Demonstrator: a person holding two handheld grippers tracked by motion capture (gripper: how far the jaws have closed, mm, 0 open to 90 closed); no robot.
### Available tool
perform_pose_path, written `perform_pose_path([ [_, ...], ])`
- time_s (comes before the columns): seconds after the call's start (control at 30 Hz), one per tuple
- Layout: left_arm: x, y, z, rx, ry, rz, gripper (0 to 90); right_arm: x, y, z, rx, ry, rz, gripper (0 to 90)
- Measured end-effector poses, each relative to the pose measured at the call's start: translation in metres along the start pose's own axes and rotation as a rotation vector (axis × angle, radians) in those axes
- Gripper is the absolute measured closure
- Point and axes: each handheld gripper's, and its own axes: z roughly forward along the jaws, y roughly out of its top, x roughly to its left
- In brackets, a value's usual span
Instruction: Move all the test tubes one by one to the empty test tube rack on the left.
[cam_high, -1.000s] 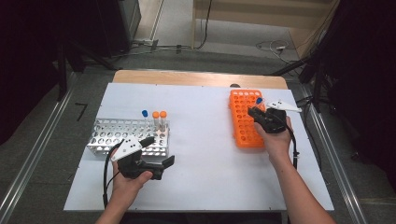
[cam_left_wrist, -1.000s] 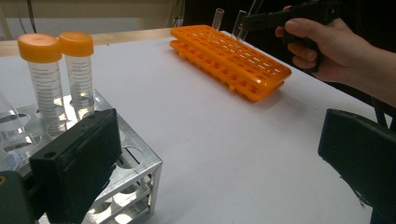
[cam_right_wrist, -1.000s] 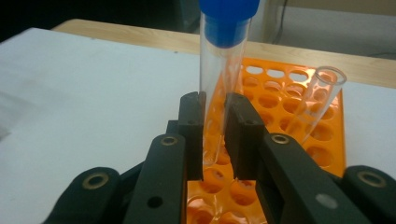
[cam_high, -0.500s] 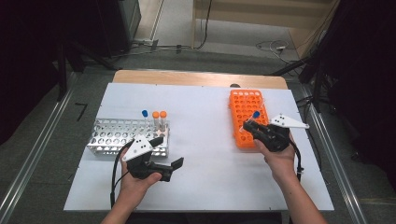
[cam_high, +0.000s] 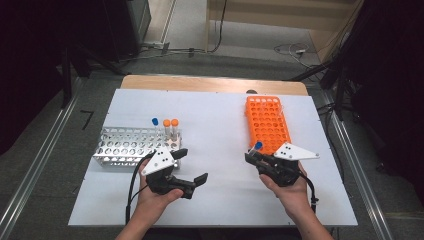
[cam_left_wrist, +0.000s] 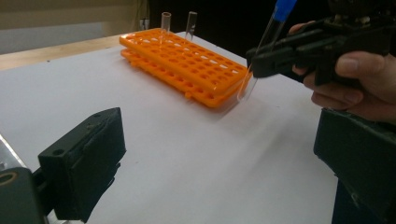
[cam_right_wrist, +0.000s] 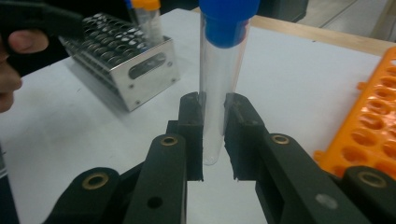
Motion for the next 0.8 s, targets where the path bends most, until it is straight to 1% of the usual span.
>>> perform_pose_path([
  [0.17, -0.008, 0.003, 0.006, 0.002, -0.041, 0.014, 6.8, 0.018, -0.003, 0.008, 0.024, 0.051, -0.041, 75.4],
  [0.27, -0.012, 0.003, 0.009, 0.011, -0.055, 0.024, 12.2, 0.027, -0.005, 0.014, 0.041, 0.075, -0.065, 75.4],
  [0.33, -0.014, 0.004, 0.011, 0.022, -0.053, 0.035, 16.9, 0.033, -0.007, 0.018, 0.053, 0.09, -0.072, 75.4],
  [0.37, -0.016, 0.004, 0.012, 0.021, -0.051, 0.031, 20.5, 0.035, -0.007, 0.02, 0.057, 0.097, -0.079, 75.4],
  [0.43, -0.018, 0.005, 0.014, 0.03, -0.054, 0.039, 28.2, 0.041, -0.008, 0.023, 0.066, 0.115, -0.086, 75.4],
  [0.53, -0.022, 0.005, 0.017, 0.042, -0.074, 0.054, 36.5, 0.05, -0.007, 0.026, 0.076, 0.142, -0.097, 75.4],
  [0.57, -0.024, 0.005, 0.018, 0.039, -0.085, 0.052, 39.6, 0.053, -0.007, 0.028, 0.081, 0.149, -0.102, 75.4],
  [0.63, -0.025, 0.005, 0.019, 0.044, -0.099, 0.062, 44.7, 0.059, -0.007, 0.029, 0.092, 0.159, -0.112, 75.4],
  [0.8, -0.028, 0.004, 0.022, 0.054, -0.125, 0.078, 55.9, 0.067, -0.006, 0.033, 0.102, 0.183, -0.131, 75.3],
])
